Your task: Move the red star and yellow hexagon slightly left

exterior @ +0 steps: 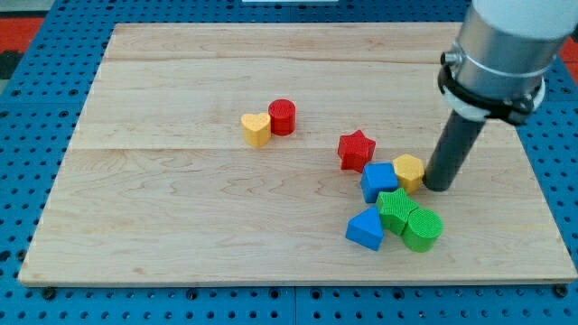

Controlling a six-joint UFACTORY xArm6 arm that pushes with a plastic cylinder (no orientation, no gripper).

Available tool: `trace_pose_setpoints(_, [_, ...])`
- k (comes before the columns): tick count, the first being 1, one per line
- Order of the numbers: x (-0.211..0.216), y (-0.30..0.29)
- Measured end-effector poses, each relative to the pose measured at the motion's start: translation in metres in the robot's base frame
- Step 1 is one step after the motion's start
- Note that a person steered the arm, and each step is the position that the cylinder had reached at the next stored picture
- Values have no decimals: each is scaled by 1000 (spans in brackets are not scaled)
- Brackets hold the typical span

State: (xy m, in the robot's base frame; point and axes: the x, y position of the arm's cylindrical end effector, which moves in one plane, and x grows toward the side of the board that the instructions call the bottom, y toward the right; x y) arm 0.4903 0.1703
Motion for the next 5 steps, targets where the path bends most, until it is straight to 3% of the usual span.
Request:
trace_pose_setpoints(2, [-51, -35])
trace_pose_setpoints(5, [-74, -24])
